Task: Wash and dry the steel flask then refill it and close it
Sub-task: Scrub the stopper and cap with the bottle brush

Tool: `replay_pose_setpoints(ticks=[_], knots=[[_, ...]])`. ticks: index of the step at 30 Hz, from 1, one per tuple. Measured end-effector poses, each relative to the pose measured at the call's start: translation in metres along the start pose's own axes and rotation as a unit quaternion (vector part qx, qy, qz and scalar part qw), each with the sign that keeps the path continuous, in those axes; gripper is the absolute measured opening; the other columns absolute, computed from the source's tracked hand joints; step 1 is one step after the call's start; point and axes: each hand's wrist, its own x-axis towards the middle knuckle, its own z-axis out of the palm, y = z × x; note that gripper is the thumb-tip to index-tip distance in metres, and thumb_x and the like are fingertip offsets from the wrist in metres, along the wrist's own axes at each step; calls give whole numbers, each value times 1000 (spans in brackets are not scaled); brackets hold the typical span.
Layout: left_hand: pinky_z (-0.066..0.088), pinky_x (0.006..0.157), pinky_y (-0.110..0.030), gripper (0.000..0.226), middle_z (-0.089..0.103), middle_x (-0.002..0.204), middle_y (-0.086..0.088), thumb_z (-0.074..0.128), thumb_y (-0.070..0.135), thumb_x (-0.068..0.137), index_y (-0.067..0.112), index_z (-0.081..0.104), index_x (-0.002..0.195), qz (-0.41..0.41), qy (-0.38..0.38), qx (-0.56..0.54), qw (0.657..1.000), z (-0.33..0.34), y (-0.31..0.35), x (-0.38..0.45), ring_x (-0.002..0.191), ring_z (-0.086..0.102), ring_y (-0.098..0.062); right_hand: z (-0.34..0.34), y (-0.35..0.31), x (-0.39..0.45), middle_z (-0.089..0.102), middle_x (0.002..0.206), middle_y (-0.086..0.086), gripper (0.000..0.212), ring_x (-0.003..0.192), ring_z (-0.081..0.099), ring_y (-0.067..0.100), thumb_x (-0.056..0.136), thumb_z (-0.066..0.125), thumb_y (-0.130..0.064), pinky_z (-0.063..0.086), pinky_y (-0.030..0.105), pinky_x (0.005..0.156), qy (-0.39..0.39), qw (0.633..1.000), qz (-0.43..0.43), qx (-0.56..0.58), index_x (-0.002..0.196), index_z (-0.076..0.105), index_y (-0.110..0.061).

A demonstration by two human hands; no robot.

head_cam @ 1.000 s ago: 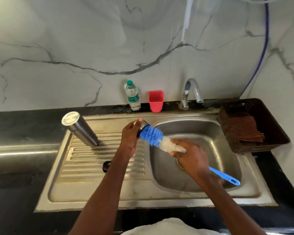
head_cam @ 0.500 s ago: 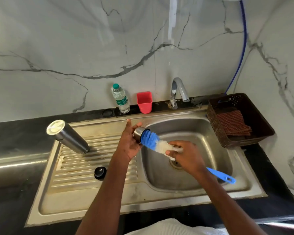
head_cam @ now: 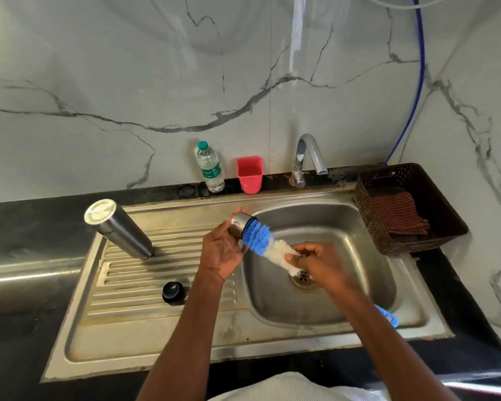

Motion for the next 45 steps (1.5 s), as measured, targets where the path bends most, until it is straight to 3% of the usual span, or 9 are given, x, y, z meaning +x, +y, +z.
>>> replay_pose_setpoints(ticks=[4, 7, 14, 19, 23, 29, 34, 37, 45], knots=[[54, 92, -44, 80, 67, 117, -19, 68, 78, 82, 10, 64, 124, -109, 159, 77, 978, 12, 9, 0, 108, 66, -33, 0, -2, -12, 71, 114, -21, 42, 96, 70, 11, 85, 79, -34, 57, 32, 85, 66, 916, -174, -354, 124, 69, -46], [60, 90, -46, 55, 67, 100, -17, 77, 56, 88, 6, 65, 106, -106, 173, 72, 977, 22, 6, 0, 92, 70, -32, 5, -12, -17, 65, 121, -21, 44, 103, 68, 16, 92, 72, -31, 54, 33, 85, 62, 858, -239, -450, 132, 63, -47], [60, 81, -39, 6, 72, 84, -7, 72, 18, 91, 11, 71, 90, 35, 38, -56, 997, 18, -4, -8, 80, 72, -24, 8, -16, -4, 79, 82, -4, 11, 85, 66, 18, 80, 88, -24, 47, 29, 66, -18, 1000, 21, 9, 87, 81, -29], [56, 95, -44, 76, 71, 118, -15, 71, 77, 79, 9, 64, 113, -67, 128, 89, 986, 20, 9, -1, 110, 68, -31, -3, -12, -4, 72, 111, -22, 40, 96, 70, 9, 83, 81, -37, 57, 34, 87, 80, 918, -176, -345, 120, 71, -47], [61, 80, -47, 43, 70, 91, -16, 72, 47, 96, 5, 60, 98, -99, 161, 90, 978, 31, 9, 0, 88, 70, -30, -1, -19, -8, 67, 119, -22, 42, 103, 67, 14, 90, 74, -34, 54, 34, 88, 71, 859, -217, -458, 128, 64, -50], [53, 91, -41, 11, 70, 77, -7, 70, 16, 89, 11, 74, 81, 39, 49, -56, 996, 36, -4, -7, 78, 69, -25, -1, -20, -6, 77, 84, -5, 20, 58, 60, 5, 78, 89, -26, 50, 21, 56, 1, 1000, 28, -9, 95, 80, -23], [54, 88, -41, 62, 64, 97, -10, 71, 71, 84, 11, 63, 97, -77, 165, 93, 979, 27, 1, 0, 100, 64, -27, -13, -16, -10, 72, 109, -22, 40, 96, 70, 10, 82, 82, -34, 58, 35, 86, 81, 923, -156, -343, 118, 71, -45], [62, 83, -45, 69, 69, 115, -20, 78, 62, 84, 2, 61, 113, -114, 177, 95, 973, 25, -4, 4, 108, 69, -34, -10, -18, -14, 66, 119, -23, 43, 106, 67, 13, 90, 75, -32, 55, 34, 87, 62, 858, -225, -457, 128, 64, -48], [47, 105, -48, 13, 71, 99, -10, 74, 26, 86, 17, 74, 95, 6, 76, -64, 995, 22, -15, -7, 95, 67, -30, 0, -13, -13, 78, 99, -14, 38, 89, 72, 11, 78, 85, -43, 58, 37, 89, 64, 972, -87, -209, 113, 77, -34]])
